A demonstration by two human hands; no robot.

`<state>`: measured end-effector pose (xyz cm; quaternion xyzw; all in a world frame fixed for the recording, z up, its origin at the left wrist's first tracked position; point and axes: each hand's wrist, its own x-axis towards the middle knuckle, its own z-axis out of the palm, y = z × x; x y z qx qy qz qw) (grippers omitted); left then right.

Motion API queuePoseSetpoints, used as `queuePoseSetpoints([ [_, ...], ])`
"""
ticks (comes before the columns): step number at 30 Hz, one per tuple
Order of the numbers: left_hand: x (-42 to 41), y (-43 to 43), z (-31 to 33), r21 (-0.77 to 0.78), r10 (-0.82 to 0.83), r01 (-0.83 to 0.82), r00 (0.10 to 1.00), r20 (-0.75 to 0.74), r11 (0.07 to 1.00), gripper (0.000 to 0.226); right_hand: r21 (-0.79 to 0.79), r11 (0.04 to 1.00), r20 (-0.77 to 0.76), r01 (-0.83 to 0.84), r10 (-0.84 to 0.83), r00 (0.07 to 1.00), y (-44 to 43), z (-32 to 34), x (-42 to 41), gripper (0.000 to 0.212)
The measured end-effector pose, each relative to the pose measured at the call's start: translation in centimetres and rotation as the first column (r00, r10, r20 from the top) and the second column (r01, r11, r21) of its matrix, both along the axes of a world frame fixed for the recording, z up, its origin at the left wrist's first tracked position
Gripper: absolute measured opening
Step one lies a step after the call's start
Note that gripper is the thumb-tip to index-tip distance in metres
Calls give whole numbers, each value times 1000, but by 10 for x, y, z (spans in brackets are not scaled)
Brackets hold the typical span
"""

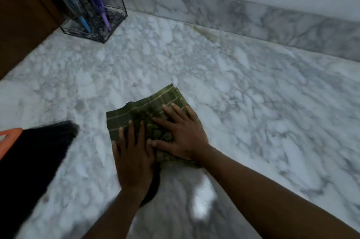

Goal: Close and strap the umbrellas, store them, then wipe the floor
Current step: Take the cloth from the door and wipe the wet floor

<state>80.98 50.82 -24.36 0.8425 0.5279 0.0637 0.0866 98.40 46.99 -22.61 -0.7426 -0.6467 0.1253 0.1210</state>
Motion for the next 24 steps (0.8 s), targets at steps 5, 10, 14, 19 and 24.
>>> queuePoseSetpoints([
  [5, 70, -84, 2, -55, -320, 322, 946, 42, 945, 54, -37, 952, 73, 303, -300, 951, -154, 0, 55, 72],
  [10, 152, -187, 12, -106, -646, 656, 754, 117, 747, 54, -130, 801, 126, 585, -571, 811, -311, 3, 100, 76],
  [14, 184, -234, 9, -103, -783, 787, 616, 88, 608, 56, -114, 625, 68, 772, -771, 633, -371, 5, 99, 78],
  [19, 158, -222, 4, -63, -893, 897, 441, 89, 437, 55, -134, 609, 112, 782, -774, 623, -373, 7, 55, 88],
  [24, 128, -216, -2, 33, -934, 934, 353, 49, 355, 61, -164, 833, 200, 529, -497, 844, -383, 2, 50, 104],
])
